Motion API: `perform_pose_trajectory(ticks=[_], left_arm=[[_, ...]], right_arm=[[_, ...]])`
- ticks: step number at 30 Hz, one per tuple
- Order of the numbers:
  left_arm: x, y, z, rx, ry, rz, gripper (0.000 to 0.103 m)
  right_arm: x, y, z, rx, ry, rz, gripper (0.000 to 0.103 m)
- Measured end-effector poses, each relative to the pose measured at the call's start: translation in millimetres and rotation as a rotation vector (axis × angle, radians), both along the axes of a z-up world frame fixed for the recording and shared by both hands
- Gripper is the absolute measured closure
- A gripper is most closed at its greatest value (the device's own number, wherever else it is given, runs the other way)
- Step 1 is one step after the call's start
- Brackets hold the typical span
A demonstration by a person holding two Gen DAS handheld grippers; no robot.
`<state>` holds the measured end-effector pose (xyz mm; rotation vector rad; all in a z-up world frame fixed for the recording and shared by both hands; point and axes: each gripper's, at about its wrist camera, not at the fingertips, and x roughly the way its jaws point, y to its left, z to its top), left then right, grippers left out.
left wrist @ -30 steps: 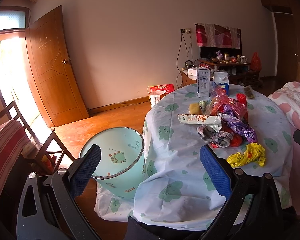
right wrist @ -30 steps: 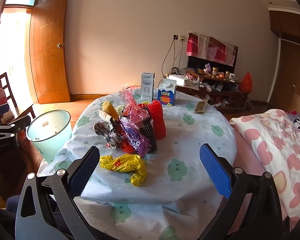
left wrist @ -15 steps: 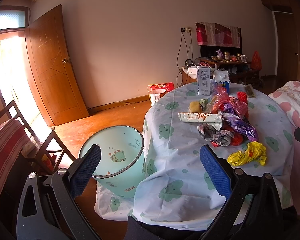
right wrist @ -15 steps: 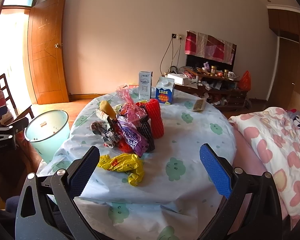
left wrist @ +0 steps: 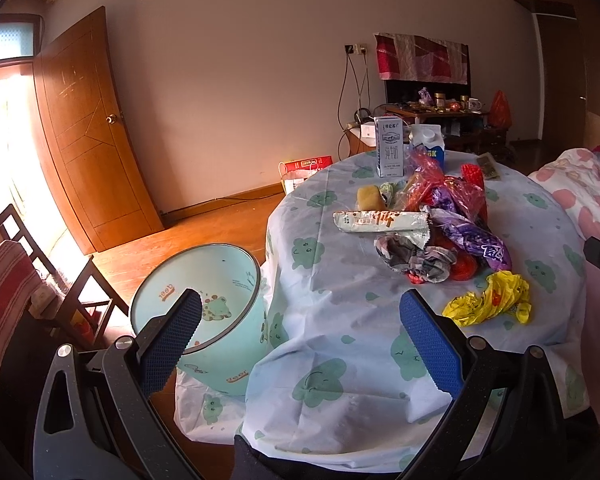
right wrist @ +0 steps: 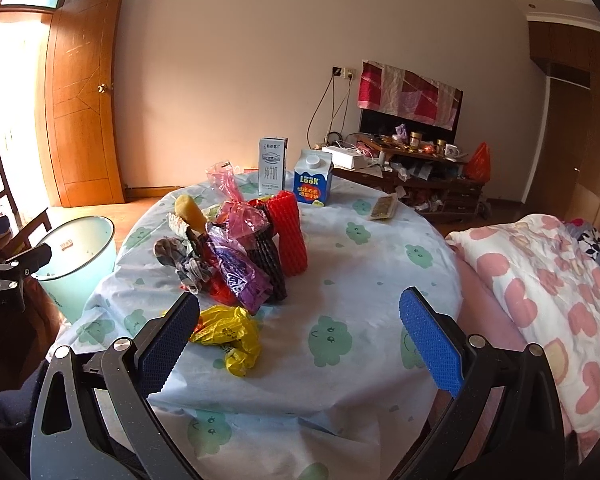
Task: Collect trash
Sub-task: 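Reach the left tool to the yellow plastic bag and close on it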
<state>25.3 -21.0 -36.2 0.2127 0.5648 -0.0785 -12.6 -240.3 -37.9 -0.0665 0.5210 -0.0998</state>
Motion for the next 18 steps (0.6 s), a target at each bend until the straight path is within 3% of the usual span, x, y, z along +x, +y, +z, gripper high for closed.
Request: perform_pose_trajectory(ticks=[11,18], left_arm=[[34.6,-45.4,-27.7,-0.063,0.039,-0.090,0.006],[43.0,-84.3,-45.2,-0.021,0.054,-0.190,0.006]], right_arm=[[11.6,-38.2,-23.3,-0.017,0.012,-0.057,0.005],[18.5,-64.3,-46.2,-0.014,0.045,-0.092,0.005]])
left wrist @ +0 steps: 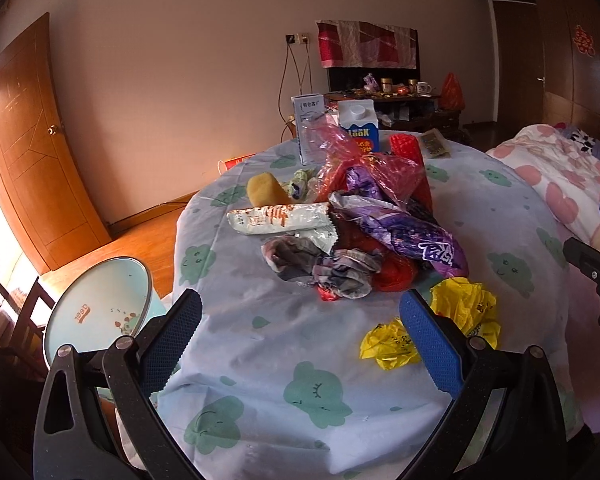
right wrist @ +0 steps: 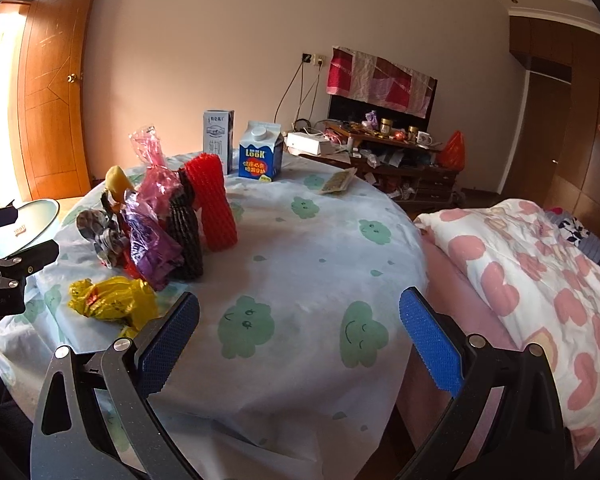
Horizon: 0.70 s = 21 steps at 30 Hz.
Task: Collect trash
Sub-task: 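Reach the left tool to the yellow plastic bag and close on it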
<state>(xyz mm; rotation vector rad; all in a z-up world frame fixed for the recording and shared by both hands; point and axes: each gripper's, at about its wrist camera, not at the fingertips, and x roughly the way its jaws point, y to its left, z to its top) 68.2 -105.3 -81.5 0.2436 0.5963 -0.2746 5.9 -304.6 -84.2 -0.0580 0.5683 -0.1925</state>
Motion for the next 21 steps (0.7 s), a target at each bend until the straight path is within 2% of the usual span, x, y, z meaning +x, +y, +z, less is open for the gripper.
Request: perform_pose_trajectory(ticks=[8,14,17,19,20,21], left_arm=[[4.7,-32.4,-30.9,0.070,0.052,-0.097,0.006],[6.5,-41.8,-40.7,0.062,0.064,-0.138,0.007],[6.7,-42.2,-41.1,0.028,0.083,-0.181,0.021],[3.0,-47.5,-40.6,0.025,0.080,-0.225,0.044],[0.8,-51.0,-41.2,0.031,0.074,-0.238,0.048],[-1.1,-54.0,-41.4,0.032,0.073,-0.255,0.059]], right_arm=[[10.5,-10.6,-22.7,0.028,0.051,-0.003,0.005],[15.6,-12.5,-33.0,0.056,0.081,0.005,0.005],[16.8,-11.3,-35.8,0.062,0.089,0.011,0.005],[16.7,-10.8,-36.7,0.063,0.087,0.012,0.005],[16.8,-10.8,-36.6,0.063,0.086,0.011,0.005],[16.6,-10.6,-36.3,0.063,0.083,0.011,0.005]])
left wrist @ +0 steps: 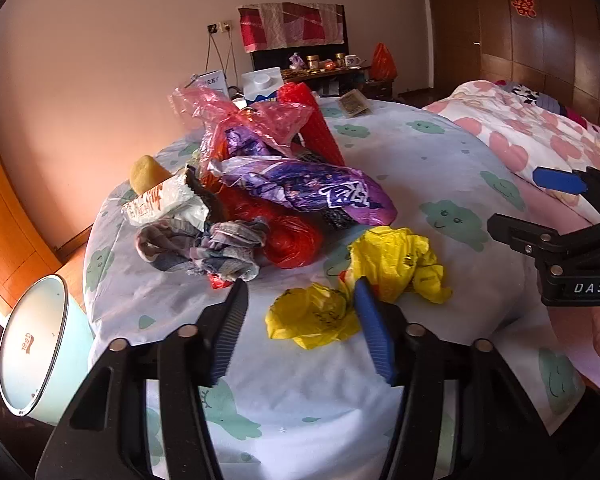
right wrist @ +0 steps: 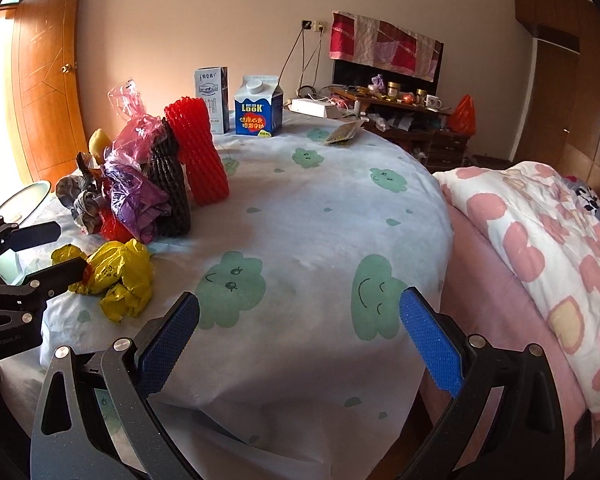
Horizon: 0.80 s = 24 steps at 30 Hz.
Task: Collect trash
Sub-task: 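Reach the left tool to the yellow plastic bag and close on it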
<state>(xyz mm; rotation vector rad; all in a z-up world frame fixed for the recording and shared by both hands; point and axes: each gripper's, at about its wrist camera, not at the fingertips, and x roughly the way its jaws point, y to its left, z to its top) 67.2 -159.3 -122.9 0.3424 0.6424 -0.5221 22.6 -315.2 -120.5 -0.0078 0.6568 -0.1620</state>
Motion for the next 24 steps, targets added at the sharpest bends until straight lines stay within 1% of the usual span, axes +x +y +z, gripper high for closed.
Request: perform_pose_trajectory(ticks=[1,5,6,8,9,10,12,14,16,20,21,22,23,24], left_arm=[[-1.5,-2.2,-0.2,0.003,-0.001,-0.013,0.065],[-3.6,-6.0,0.7,0.009,-0.010,-0.017,0.070],[-5.1,-3.8,2.0,0.008,-0.010,-0.017,0.073],[-7.4,-1.0,5.9,0.002,-0.011,-0.019,0.075],[-9.3,1.6,9.1,-0.001,-0.013,-0.018,0.077],[-12.6,6.4,14.2,-0.006,-0.020,-0.017,0.098],[-19.6,17.5,27.6,-0.039,-0.031,-0.022,0.103],[-26.7,27.2,40.9,-0.062,-0.050,-0.023,0.103],[-31.0,31.7,45.9,-0.056,-0.069,-0.028,0.103],[-23.1,36.3,34.6,-0.046,-0.036,0.014,0.103],[-21.1,38.1,32.4,-0.053,-0.022,0.024,0.099],[-19.7,37.8,30.8,-0.054,-0.013,0.027,0.079],[-19.2,37.1,30.7,-0.051,-0.015,0.032,0.064],[-18.9,37.6,30.5,-0.053,-0.026,0.039,0.045]], right_arm=[[-0.4,0.3,0.7,-0.001,-0.003,-0.001,0.005],[-2.6,0.9,3.3,-0.004,-0.010,-0.003,0.005],[-2.6,1.4,3.4,-0.005,-0.009,-0.003,0.005],[-3.3,1.2,4.3,-0.007,-0.011,-0.002,0.005],[-3.9,1.6,5.3,-0.010,-0.014,-0.002,0.005],[-4.7,1.7,6.8,-0.011,-0.017,-0.003,0.005],[-6.4,0.5,10.5,-0.007,-0.032,-0.005,0.005],[-7.0,-0.4,13.8,-0.001,-0.044,-0.009,0.005],[-6.6,1.0,14.5,0.001,-0.045,-0.006,0.005],[-5.4,6.7,14.1,-0.022,-0.039,0.009,0.005],[-6.1,6.4,14.8,-0.025,-0.042,0.008,0.005],[-7.0,4.9,15.2,-0.026,-0.044,0.006,0.005],[-7.9,1.8,15.4,-0.027,-0.041,0.003,0.005],[-9.1,-3.3,15.5,-0.026,-0.039,-0.005,0.005]])
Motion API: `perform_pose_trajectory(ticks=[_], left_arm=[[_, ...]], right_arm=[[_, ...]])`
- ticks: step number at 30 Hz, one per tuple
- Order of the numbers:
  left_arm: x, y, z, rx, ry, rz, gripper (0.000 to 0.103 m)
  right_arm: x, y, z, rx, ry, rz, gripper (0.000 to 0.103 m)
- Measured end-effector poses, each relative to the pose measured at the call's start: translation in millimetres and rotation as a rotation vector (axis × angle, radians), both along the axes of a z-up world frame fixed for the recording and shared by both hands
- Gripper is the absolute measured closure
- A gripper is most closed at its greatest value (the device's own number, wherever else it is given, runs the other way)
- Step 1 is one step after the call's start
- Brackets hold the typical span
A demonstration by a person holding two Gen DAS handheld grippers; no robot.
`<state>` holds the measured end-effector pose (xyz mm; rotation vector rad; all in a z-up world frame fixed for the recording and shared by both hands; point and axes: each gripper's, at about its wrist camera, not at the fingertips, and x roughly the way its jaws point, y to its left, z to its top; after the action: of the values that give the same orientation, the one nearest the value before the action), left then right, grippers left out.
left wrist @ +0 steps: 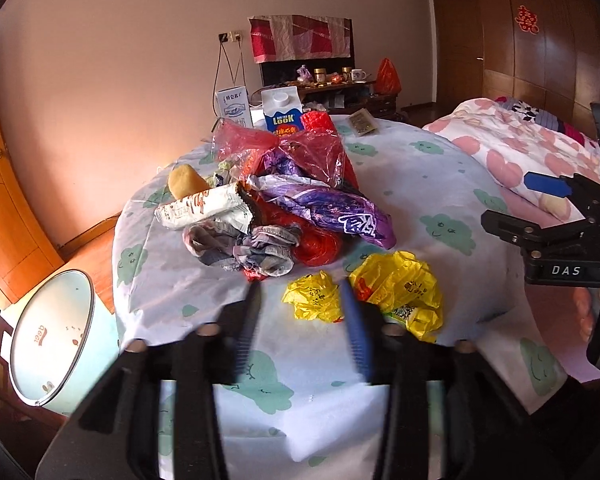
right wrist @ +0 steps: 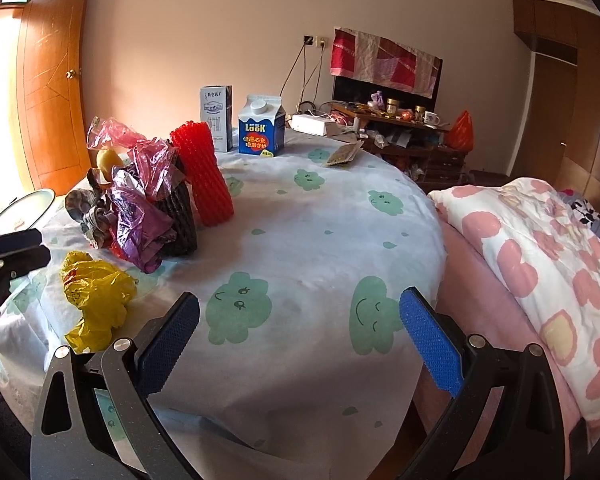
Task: Collect trash
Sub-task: 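Reach the left tool to the yellow plastic bag and close on it, then lift the yellow bag with the left tool while the right tool grasps the pink bag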
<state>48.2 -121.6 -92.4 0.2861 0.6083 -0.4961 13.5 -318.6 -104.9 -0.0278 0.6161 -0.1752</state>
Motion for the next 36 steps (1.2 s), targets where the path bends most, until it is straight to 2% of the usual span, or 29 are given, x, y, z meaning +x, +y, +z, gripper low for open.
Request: perform_pose_trajectory(ticks=[3,5,7,9,11,16,21,25,28,32,36], left_arm=[[6.6,-6.8,-2.7,0.000,0.012,-0.019,0.043],[16.2,-15.2,-14.3,0.003,0.078,-0.054,0.045],[24.5,-19.8,-25.6,-0.020,0.142,-0.082,0.052],[25.0,-20.7,-25.1,-0.031,0.137,-0.092,0.056],[22.2,-22.4,-23.6,-0.023,0.123,-0.099,0.068],[15.2,-21.0,-17.8,-0.025,0.114,-0.116,0.077],[6.2,-6.7,-0.2,-0.056,0.113,-0.121,0.080],[-4.0,18.8,33.7,-0.060,-0.003,-0.059,0.079],[1.9,46.8,57.2,-0.032,-0.103,0.075,0.079],[19.0,82.7,69.3,-0.025,-0.128,0.220,0.079],[31.7,108.3,64.5,-0.004,-0.126,0.328,0.079]], right_arm=[[-5.3,-21.2,-0.6,0.010,-0.011,-0.049,0.005],[-6.5,-34.9,-4.6,0.044,-0.006,-0.073,0.005],[-6.0,-41.8,-8.4,0.081,-0.001,-0.083,0.005],[-4.6,-39.3,-10.8,0.086,0.003,-0.066,0.005],[-3.9,-32.8,-10.7,0.070,-0.004,-0.044,0.005],[-2.5,-22.6,-8.7,0.057,-0.004,-0.023,0.005],[2.2,-16.1,-1.1,0.061,-0.012,-0.013,0.005],[17.5,-4.4,10.7,0.072,-0.036,0.019,0.005],[37.4,12.8,22.3,0.078,-0.074,0.070,0.005],[70.0,43.0,31.1,0.082,-0.104,0.145,0.005],[98.9,63.0,32.8,0.100,-0.097,0.192,0.005]])
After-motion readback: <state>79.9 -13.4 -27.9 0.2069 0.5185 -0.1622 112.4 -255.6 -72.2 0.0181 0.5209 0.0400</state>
